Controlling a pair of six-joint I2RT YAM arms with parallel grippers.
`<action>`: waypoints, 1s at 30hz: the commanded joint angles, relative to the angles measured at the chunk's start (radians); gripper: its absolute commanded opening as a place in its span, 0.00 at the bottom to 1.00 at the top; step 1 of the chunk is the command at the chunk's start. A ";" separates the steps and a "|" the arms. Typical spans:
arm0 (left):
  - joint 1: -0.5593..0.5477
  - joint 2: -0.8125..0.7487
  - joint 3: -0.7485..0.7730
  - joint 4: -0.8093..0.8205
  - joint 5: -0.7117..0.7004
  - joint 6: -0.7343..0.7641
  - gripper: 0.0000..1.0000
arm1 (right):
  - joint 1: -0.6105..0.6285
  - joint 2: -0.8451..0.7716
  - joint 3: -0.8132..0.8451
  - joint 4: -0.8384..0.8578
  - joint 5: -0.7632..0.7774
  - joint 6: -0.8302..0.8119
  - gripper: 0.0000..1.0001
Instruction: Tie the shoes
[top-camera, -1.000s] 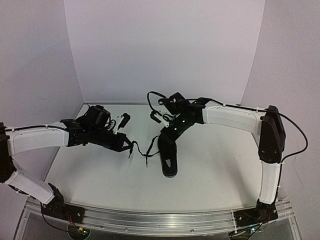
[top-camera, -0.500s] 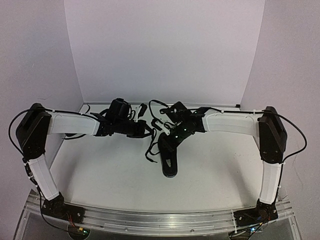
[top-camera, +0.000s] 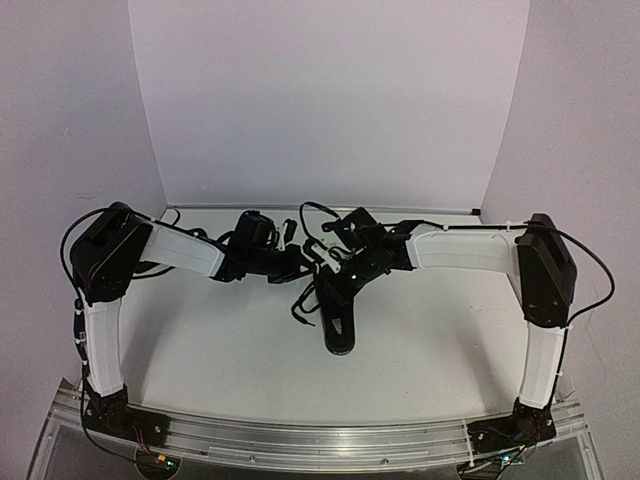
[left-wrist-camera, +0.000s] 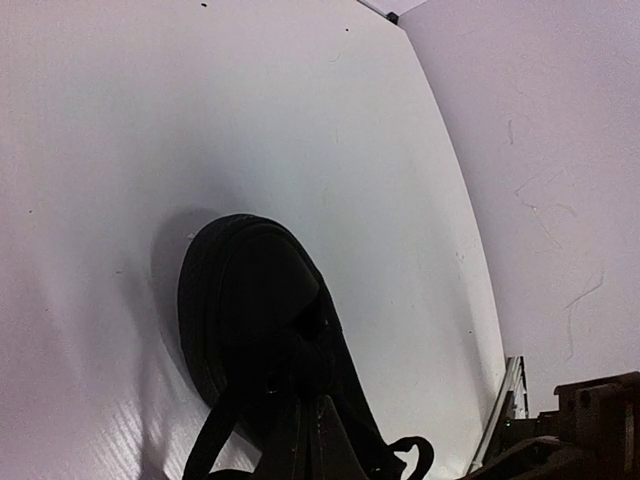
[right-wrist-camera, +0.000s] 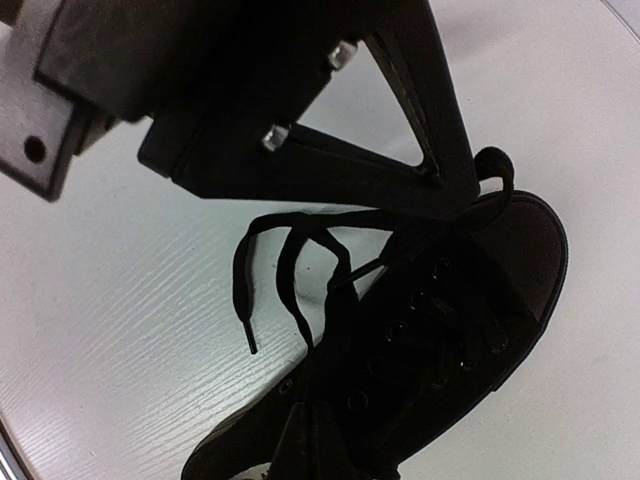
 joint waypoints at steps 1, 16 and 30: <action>0.002 0.032 0.064 0.107 0.102 -0.064 0.00 | -0.009 -0.052 0.006 0.028 0.019 -0.001 0.00; 0.004 -0.047 -0.084 0.210 0.079 -0.110 0.00 | -0.028 -0.052 -0.001 0.040 -0.032 -0.012 0.00; 0.020 -0.011 -0.036 0.294 0.023 -0.187 0.00 | -0.028 -0.056 -0.015 0.040 -0.057 -0.026 0.00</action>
